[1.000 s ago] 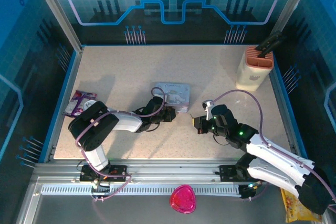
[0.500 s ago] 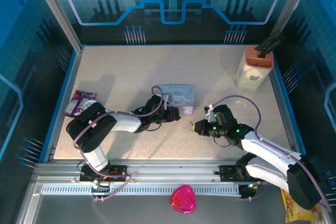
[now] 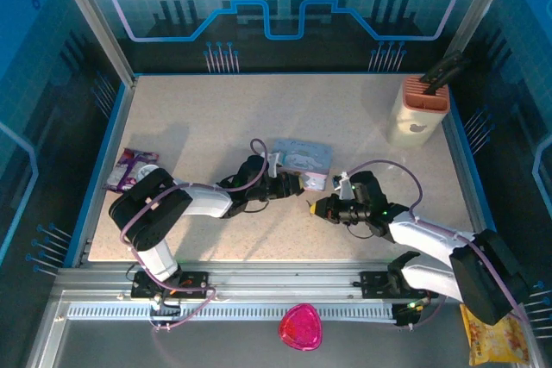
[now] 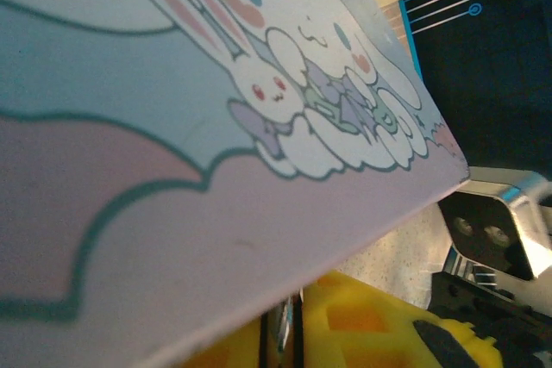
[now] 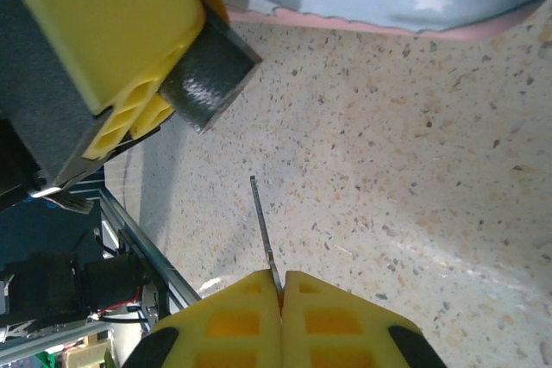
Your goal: Unlock a padlock with a key
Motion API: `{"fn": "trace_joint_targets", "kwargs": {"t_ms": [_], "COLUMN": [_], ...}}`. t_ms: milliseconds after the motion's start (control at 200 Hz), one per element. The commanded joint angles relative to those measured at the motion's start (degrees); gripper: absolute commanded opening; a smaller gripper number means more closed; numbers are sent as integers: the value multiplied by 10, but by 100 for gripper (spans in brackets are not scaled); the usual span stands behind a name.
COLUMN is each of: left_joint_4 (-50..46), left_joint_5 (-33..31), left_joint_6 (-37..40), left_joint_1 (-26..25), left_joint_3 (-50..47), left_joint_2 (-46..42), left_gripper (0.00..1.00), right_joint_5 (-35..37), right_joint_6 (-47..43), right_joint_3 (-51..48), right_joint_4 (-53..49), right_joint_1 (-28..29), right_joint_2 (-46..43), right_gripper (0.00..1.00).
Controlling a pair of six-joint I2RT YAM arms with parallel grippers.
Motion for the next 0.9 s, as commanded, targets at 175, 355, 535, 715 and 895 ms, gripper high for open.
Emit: {"fn": "trace_joint_targets", "kwargs": {"t_ms": [175,355,535,715,895], "left_joint_4": [53,58,68,74,85], "left_joint_5": [23,25,29,32,35], "left_joint_6": [-4,-9,-19,-23,-32], "left_joint_1": [-4,-4,-5,-4,-4], "left_joint_3": [-3,-9,-17,-21,-26], "left_joint_2": [-11,-15,-20,-23,-25], "left_gripper": [3,3,3,3,3], "right_joint_5": [-53,-73,-74,-73,-69], "right_joint_6": [16,34,44,44,43], "right_joint_3": [-9,-14,-17,-19,-23], "right_joint_4": [74,127,160,170,177], "right_joint_1": [-28,-30,-31,-30,-31], "right_joint_2": [22,51,72,83,89], "right_gripper": [0,0,0,0,0]}}
